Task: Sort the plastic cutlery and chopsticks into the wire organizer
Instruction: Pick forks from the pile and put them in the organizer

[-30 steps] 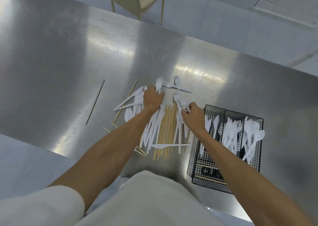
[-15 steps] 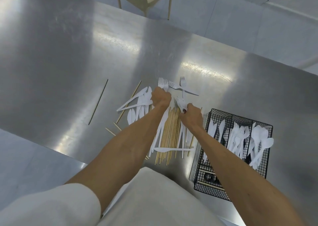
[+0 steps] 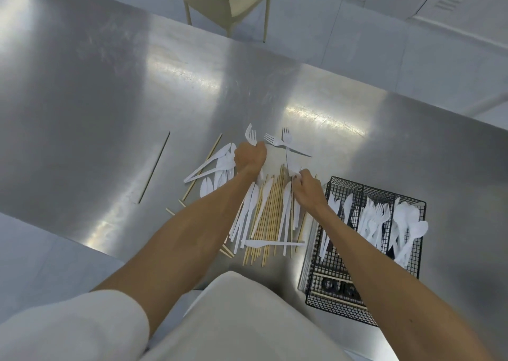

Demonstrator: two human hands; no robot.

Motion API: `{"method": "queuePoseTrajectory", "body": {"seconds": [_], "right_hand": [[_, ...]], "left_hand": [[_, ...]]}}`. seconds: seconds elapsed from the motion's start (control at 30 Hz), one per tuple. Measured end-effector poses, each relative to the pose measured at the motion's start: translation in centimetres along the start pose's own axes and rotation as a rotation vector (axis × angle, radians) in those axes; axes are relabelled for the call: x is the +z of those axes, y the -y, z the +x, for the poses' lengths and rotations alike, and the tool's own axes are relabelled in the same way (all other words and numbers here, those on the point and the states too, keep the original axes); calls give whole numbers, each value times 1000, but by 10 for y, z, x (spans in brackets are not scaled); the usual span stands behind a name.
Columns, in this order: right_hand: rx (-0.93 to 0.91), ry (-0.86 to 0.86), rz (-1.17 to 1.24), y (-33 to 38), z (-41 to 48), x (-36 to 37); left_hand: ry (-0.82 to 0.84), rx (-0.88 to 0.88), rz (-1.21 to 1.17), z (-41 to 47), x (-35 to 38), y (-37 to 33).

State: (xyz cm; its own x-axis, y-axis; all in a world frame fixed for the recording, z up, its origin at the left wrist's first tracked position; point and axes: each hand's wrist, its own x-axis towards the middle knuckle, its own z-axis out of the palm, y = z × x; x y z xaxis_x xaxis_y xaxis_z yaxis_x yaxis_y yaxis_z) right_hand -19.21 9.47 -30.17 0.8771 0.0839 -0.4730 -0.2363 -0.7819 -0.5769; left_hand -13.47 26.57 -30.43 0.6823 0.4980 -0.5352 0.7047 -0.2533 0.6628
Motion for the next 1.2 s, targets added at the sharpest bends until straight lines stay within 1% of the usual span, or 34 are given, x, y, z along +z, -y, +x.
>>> {"method": "queuePoseTrajectory", "body": {"seconds": [0.1, 0.27, 0.37, 0.47, 0.6, 0.7, 0.77, 0.87, 1.0, 1.1, 1.2], "right_hand": [[-4, -39, 12, -5, 2, -8], [30, -161, 79, -4, 11, -20], [62, -217, 97, -1, 24, -29], [85, -252, 112, 5, 43, -38], [110, -250, 167, 19, 70, -39], [144, -244, 188, 31, 88, -32], [152, -234, 161, 36, 97, -28], [159, -222, 141, 39, 107, -24], [194, -237, 190, 43, 115, -19], [229, -197, 218, 45, 122, -17], [212, -151, 185, 49, 125, -20]], "left_hand": [[-15, 57, -16, -5, 3, 0], [-57, 122, -11, -14, 13, -4], [-53, 142, -42, -19, 23, -9], [-20, 70, -138, -22, 37, -15], [56, -158, -344, -22, 51, -20], [24, -304, -393, -15, 59, -25], [-14, -362, -412, -9, 63, -29], [-23, -454, -464, -1, 67, -33], [-53, -498, -444, 8, 69, -34], [-72, -480, -457, 11, 69, -34], [-75, -444, -453, 11, 68, -35]]}}
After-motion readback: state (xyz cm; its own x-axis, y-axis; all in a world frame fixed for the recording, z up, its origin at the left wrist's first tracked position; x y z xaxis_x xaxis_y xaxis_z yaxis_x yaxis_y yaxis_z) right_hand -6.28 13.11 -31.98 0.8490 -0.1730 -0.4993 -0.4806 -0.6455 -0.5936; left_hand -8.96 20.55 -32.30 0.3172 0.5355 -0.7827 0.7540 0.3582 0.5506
